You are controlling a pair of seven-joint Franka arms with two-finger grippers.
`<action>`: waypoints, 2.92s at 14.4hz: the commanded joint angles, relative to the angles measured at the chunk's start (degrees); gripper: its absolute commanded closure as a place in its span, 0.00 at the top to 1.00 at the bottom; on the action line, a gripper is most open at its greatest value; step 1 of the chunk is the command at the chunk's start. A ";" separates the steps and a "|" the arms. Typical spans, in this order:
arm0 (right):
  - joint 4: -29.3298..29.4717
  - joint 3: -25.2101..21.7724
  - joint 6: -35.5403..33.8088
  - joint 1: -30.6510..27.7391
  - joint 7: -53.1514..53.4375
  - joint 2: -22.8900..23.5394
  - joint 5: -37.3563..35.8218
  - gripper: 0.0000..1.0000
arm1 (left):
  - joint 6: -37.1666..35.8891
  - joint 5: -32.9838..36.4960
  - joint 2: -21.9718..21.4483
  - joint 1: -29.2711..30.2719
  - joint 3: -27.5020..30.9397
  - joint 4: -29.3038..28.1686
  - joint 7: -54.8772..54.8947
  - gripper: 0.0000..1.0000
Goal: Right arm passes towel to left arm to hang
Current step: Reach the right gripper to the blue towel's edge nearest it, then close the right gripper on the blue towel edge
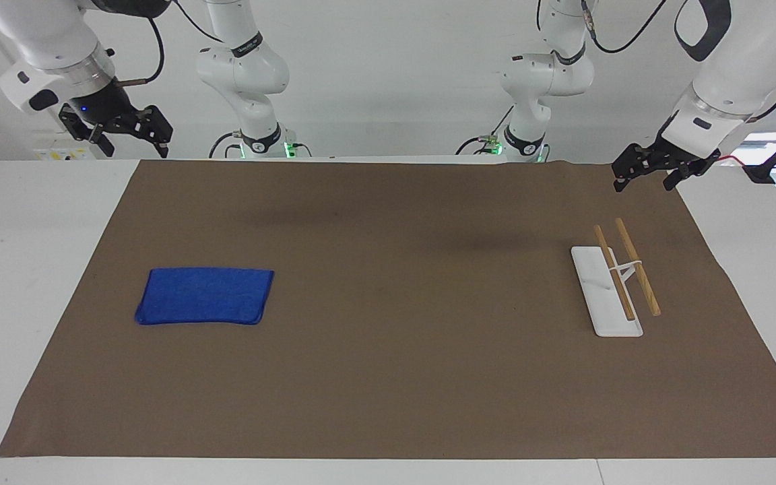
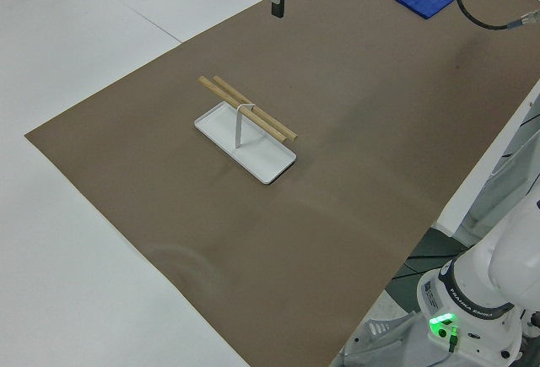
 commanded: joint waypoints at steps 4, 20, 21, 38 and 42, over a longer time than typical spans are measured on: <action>-2.02 -0.14 0.66 -1.16 -0.76 -1.56 3.81 1.00 | 0.05 0.79 -1.48 0.46 0.46 -1.62 0.13 1.00; -26.97 -0.14 38.07 -1.24 -4.27 6.77 2.94 1.00 | 0.05 0.79 -1.48 0.38 0.46 -1.62 0.13 1.00; -28.55 -0.14 39.92 -0.81 -4.19 7.75 2.94 1.00 | 0.05 0.79 -1.48 0.38 0.46 -1.62 0.13 1.00; -33.31 -0.14 59.37 0.07 -1.63 17.69 2.94 0.90 | 0.05 0.79 -1.48 0.38 0.46 -1.62 0.13 1.00; -34.63 -0.14 59.45 -0.02 -4.54 17.69 2.94 0.78 | 0.05 0.79 -1.48 0.38 0.37 -1.62 0.13 1.00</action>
